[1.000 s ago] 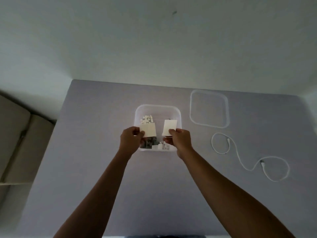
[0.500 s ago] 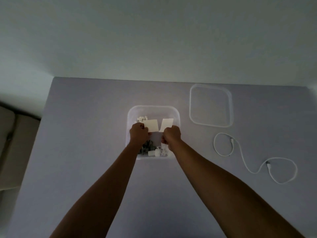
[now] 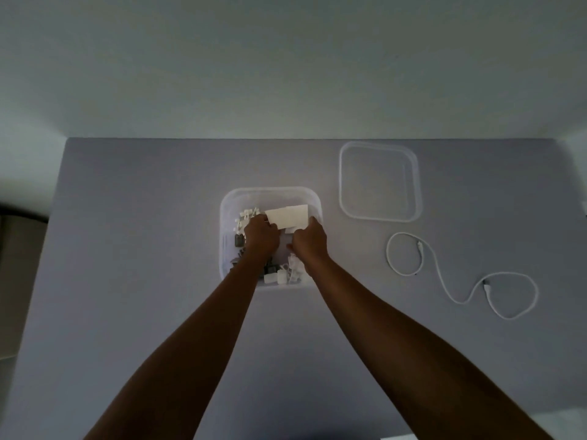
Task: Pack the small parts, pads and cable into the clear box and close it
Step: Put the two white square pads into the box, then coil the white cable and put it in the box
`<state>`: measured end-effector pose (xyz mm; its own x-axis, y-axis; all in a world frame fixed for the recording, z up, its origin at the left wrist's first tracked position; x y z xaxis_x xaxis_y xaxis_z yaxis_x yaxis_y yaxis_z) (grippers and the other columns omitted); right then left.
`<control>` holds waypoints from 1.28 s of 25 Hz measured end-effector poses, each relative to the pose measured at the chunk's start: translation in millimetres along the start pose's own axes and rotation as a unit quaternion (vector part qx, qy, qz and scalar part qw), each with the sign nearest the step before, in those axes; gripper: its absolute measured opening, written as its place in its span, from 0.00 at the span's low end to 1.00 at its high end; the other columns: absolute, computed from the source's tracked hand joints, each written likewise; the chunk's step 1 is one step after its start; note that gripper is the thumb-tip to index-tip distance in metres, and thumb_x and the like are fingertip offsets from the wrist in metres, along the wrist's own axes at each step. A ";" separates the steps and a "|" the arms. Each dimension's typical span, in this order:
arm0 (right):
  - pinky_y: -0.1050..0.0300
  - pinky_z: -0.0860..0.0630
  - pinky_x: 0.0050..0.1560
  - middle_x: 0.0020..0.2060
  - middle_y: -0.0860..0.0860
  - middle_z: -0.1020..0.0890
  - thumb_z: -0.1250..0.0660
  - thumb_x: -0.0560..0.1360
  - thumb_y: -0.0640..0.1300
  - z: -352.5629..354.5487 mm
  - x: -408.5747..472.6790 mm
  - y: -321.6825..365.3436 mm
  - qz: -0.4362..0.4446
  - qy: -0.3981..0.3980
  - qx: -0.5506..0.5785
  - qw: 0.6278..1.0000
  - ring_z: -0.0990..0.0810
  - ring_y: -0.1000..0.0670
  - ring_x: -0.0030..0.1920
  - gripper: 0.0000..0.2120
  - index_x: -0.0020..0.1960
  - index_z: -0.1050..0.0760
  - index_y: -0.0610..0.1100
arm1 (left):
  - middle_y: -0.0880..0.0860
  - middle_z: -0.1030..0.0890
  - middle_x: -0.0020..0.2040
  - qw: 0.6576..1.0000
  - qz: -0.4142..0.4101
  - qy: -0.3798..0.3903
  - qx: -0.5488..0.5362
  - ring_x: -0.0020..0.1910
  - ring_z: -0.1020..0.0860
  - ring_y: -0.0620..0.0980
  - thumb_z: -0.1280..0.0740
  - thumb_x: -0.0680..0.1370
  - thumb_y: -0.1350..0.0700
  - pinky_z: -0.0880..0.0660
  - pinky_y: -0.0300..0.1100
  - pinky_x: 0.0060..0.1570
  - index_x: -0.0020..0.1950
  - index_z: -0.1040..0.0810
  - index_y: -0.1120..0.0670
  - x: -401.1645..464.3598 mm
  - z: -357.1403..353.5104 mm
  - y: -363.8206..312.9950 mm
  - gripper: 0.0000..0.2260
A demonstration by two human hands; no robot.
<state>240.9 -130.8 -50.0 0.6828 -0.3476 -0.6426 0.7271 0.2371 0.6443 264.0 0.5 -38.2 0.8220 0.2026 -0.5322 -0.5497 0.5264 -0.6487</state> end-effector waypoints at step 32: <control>0.56 0.23 0.51 0.42 0.50 0.18 0.36 0.80 0.45 285.0 -21.0 -123.0 0.341 0.004 -0.126 0.932 0.20 0.52 0.45 0.05 0.50 0.24 0.45 | 0.54 0.30 0.68 0.917 -0.314 0.134 0.206 0.66 0.31 0.51 0.32 0.77 0.59 0.31 0.46 0.65 0.68 0.26 0.50 -143.6 -211.1 -101.9 0.19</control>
<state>116.7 -411.2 2.5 0.9918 -0.0314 -0.1235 0.1172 0.6052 0.7874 170.5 -256.5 -10.5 0.8609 -0.4286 -0.2741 0.1681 0.7482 -0.6419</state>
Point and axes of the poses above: each hand's wrist, its own x-axis towards the middle knuckle, its own z-axis out of the back of the hand, y = z × x, the point moved 6 cm from there along x, towards the middle knuckle
